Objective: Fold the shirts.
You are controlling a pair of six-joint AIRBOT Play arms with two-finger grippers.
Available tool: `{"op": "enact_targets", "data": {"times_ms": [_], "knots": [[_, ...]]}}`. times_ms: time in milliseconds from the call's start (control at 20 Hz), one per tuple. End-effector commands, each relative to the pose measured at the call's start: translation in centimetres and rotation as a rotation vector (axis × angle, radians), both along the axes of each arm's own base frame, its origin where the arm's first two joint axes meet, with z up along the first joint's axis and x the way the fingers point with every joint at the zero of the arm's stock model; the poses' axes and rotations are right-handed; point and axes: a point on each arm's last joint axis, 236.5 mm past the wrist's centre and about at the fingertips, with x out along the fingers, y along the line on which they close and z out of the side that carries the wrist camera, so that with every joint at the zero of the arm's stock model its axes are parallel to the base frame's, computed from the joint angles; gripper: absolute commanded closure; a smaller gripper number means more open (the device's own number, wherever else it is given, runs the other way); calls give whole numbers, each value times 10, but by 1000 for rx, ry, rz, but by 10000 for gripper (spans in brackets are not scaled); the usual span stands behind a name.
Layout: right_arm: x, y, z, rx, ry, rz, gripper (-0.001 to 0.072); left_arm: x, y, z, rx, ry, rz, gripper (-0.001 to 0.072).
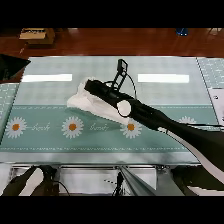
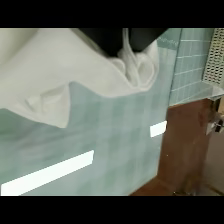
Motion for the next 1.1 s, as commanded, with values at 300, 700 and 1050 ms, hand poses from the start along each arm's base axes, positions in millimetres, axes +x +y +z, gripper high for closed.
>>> {"op": "enact_targets", "data": {"times_ms": [300, 700, 1050], "knots": [[-4, 8, 14, -62, 10, 116, 171, -2, 0, -22, -23, 48, 6, 686], [-18, -316, -15, -926, 334, 99, 175, 6, 13, -21, 6, 18, 48, 685], [-55, -305, -111, -382, 608, 26, 157, 6, 14, -22, 8, 22, 50, 685]]}}
